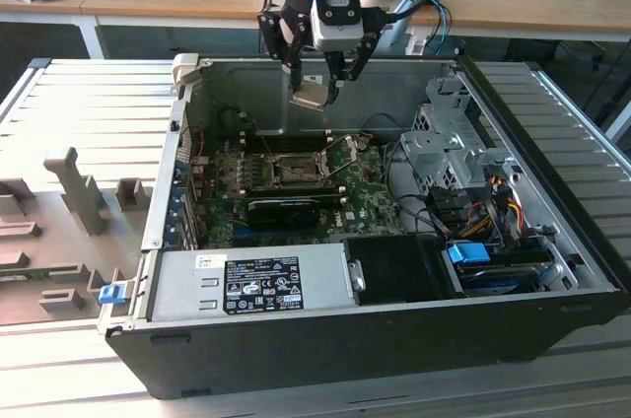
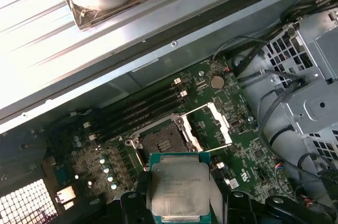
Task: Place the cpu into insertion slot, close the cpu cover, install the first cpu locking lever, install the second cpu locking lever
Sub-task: 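Place the cpu into insertion slot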
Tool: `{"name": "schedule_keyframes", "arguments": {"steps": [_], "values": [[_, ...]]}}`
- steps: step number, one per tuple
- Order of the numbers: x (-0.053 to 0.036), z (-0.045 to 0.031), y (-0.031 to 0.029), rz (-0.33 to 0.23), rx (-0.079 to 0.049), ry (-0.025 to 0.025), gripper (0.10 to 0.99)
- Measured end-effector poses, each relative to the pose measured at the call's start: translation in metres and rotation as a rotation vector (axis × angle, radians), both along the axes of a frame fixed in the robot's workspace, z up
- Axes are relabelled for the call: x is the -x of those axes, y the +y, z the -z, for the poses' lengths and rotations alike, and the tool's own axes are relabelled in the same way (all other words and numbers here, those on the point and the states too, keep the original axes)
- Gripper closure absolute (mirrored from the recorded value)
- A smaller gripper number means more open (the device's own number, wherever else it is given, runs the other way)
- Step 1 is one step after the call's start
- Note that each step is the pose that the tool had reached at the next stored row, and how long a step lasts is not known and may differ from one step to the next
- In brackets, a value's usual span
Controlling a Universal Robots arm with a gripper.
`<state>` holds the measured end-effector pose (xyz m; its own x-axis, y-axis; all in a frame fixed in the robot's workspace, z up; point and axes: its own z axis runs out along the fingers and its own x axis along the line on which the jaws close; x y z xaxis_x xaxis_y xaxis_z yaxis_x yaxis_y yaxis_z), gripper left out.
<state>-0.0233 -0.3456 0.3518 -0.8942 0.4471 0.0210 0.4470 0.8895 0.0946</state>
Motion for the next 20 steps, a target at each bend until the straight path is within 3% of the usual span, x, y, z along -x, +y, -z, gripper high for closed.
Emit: {"name": "schedule_keyframes", "arguments": {"steps": [20], "values": [[0.0000,0.0056,0.0000,0.139,0.000,0.0000,0.553]]}}
